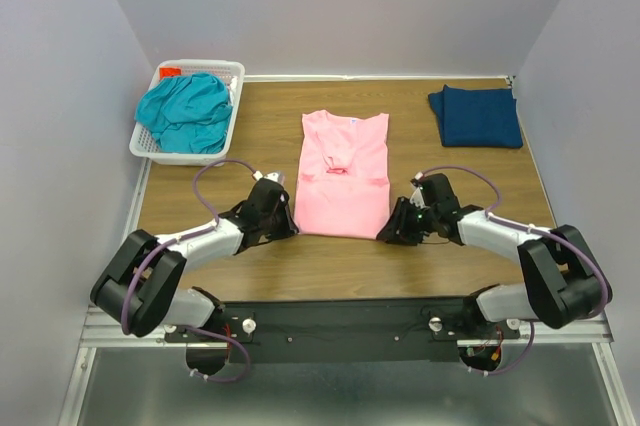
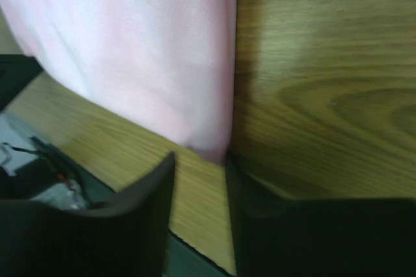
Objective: Fold and stack the t-shirts
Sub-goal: Fold the tshirt
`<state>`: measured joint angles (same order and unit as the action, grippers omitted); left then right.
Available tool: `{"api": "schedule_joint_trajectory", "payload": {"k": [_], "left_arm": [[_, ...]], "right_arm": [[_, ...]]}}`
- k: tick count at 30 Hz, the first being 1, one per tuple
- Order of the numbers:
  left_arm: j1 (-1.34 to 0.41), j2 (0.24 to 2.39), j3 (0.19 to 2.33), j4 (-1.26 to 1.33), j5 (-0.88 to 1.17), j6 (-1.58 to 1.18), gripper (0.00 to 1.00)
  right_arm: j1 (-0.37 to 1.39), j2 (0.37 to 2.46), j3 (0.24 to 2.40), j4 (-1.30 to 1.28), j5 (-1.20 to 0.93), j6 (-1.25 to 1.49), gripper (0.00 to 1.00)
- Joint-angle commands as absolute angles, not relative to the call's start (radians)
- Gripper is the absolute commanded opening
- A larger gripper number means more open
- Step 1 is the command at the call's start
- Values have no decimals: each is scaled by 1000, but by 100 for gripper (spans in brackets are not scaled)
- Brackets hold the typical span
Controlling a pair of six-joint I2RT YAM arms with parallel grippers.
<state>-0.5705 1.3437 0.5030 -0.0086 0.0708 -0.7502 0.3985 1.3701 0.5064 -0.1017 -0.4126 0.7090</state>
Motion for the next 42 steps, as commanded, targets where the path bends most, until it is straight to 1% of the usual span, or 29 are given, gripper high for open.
{"api": "schedule_joint_trajectory", "payload": {"k": [1, 2, 3, 6, 10, 13, 14, 17, 18, 21, 24, 28, 31, 36, 42], "left_arm": [[-571, 1335, 477, -21, 87, -736, 0], [-569, 1328, 476, -20, 86, -736, 0], [-569, 1324, 474, -20, 89, -738, 0], [-571, 1287, 472, -34, 97, -736, 0], [-571, 1184, 428, -47, 106, -752, 0], [-571, 1085, 411, -69, 138, -759, 0], [-572, 1025, 407, -71, 144, -764, 0], [-572, 928, 394, -95, 156, -788, 0], [-571, 867, 397, -110, 153, -798, 0], [-572, 772, 443, -196, 115, -818, 0], [-571, 715, 495, -242, 51, -833, 0], [-561, 729, 581, -282, -63, -839, 0], [-545, 776, 646, -261, -100, -836, 0], [-489, 889, 695, -163, -66, -804, 0], [-410, 1044, 791, -104, -17, -743, 0]], "right_arm": [[408, 1384, 463, -164, -338, 703, 30], [408, 1384, 468, -164, -316, 695, 21], [408, 1385, 469, -164, -298, 690, 15], [408, 1365, 476, -164, -311, 681, 1], [408, 1254, 459, -170, -359, 660, 1], [411, 1192, 449, -201, -461, 661, 1], [411, 1140, 454, -219, -500, 661, 1], [413, 1037, 488, -287, -508, 655, 1], [413, 978, 501, -297, -514, 657, 1], [413, 898, 561, -336, -500, 657, 1], [413, 900, 632, -388, -451, 640, 1], [411, 954, 725, -411, -390, 618, 1], [411, 988, 810, -416, -325, 598, 1], [407, 1092, 903, -417, -308, 574, 1], [348, 1196, 969, -416, -282, 566, 1]]}}
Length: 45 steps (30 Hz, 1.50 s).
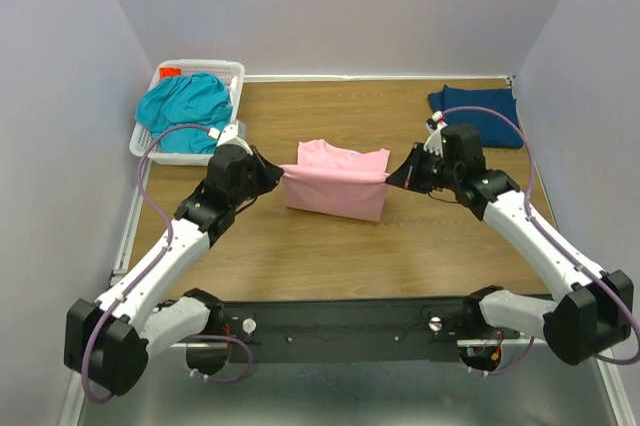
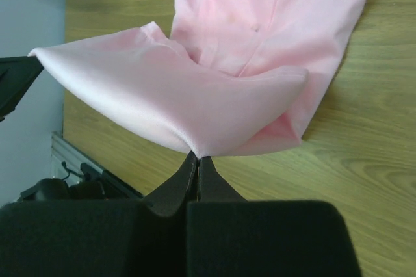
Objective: Fold and stack the t-shirts
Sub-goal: Fold the tshirt
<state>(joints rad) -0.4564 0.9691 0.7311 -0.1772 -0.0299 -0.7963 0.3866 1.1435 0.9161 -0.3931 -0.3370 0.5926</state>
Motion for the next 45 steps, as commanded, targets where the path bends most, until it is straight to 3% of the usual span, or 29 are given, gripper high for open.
{"api": "schedule_joint_trajectory", "payload": {"k": [1, 22, 35, 40, 42, 43, 45], "left_arm": [[-403, 1061, 802, -92, -11, -727, 0], [-311, 1689, 1222, -40, 218, -617, 0], [-296, 1965, 1457, -90, 203, -589, 0], [-290, 2064, 1538, -146, 175, -592, 1], [-287, 2089, 1558, -155, 166, -592, 10], [-284, 2114, 1583, -167, 169, -592, 15], [-282, 2132, 1600, -173, 163, -595, 19]], "right_arm": [[342, 1212, 979, -416, -287, 566, 1], [204, 1600, 1160, -305, -356, 552, 1], [169, 1916, 1368, -270, -357, 574, 1], [160, 2049, 1446, -249, -360, 594, 9], [160, 2080, 1488, -242, -367, 583, 16], [156, 2113, 1502, -242, -374, 580, 20], [156, 2143, 1532, -242, -411, 575, 38]]}}
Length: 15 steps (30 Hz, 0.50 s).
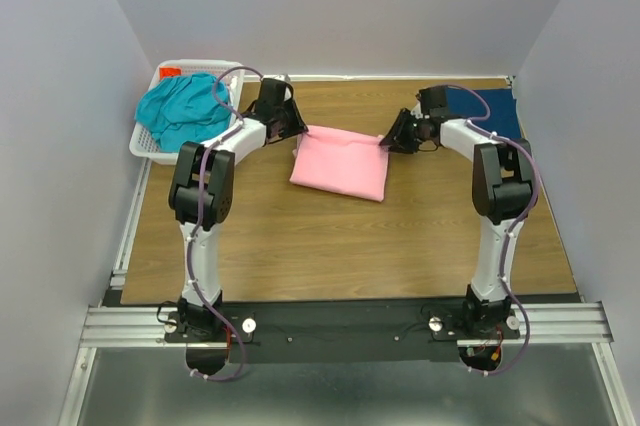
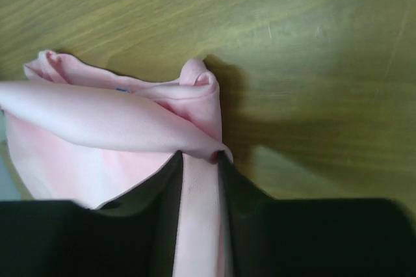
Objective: Fold and stack the t-shirts
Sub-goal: Fold the tshirt
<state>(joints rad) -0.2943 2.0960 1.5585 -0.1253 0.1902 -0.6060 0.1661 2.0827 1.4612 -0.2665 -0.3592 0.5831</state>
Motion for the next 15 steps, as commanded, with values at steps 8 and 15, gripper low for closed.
{"api": "schedule_joint_trajectory", "payload": {"k": [8, 15], "left_arm": [[-281, 2086, 1631, -233, 123, -600, 98], [-340, 1872, 1500, -221, 42, -629, 98]], "right_arm": [[160, 2016, 1510, -241, -495, 543, 100], [178, 1740, 1300, -235, -503, 529, 100]]}}
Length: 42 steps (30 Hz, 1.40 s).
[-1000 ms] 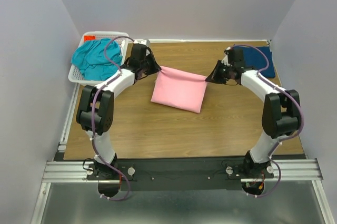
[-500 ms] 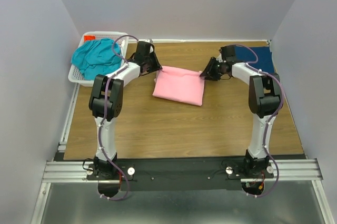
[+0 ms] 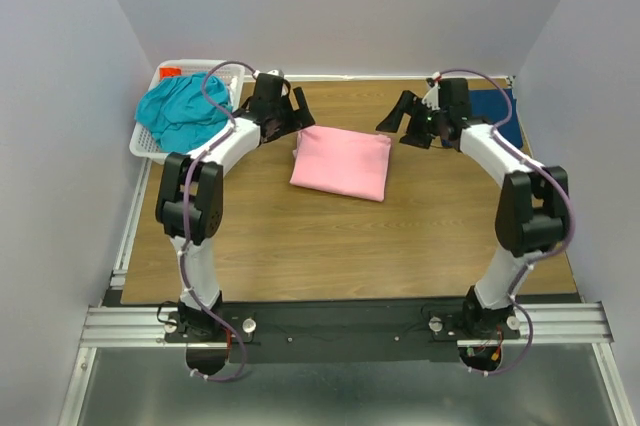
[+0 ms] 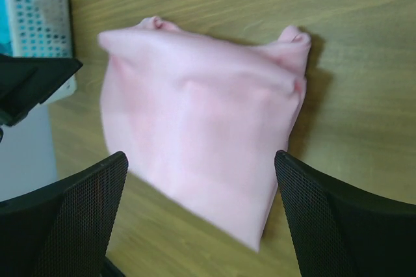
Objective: Fold and stack the t-shirts
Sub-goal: Fold the tshirt
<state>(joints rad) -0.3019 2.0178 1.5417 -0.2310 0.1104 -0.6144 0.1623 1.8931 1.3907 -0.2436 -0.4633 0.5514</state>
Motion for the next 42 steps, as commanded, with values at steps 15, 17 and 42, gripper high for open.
{"api": "schedule_joint_trajectory", "payload": {"k": [15, 17, 42], "left_arm": [[-382, 2103, 1600, -170, 169, -623, 98], [-376, 2128, 1605, -161, 146, -624, 98], [-367, 1726, 1356, -172, -55, -598, 98]], "right_arm": [[227, 2014, 1423, -112, -624, 511, 100], [227, 2061, 1463, -114, -609, 506, 100], [235, 1815, 1320, -137, -483, 400, 100]]}}
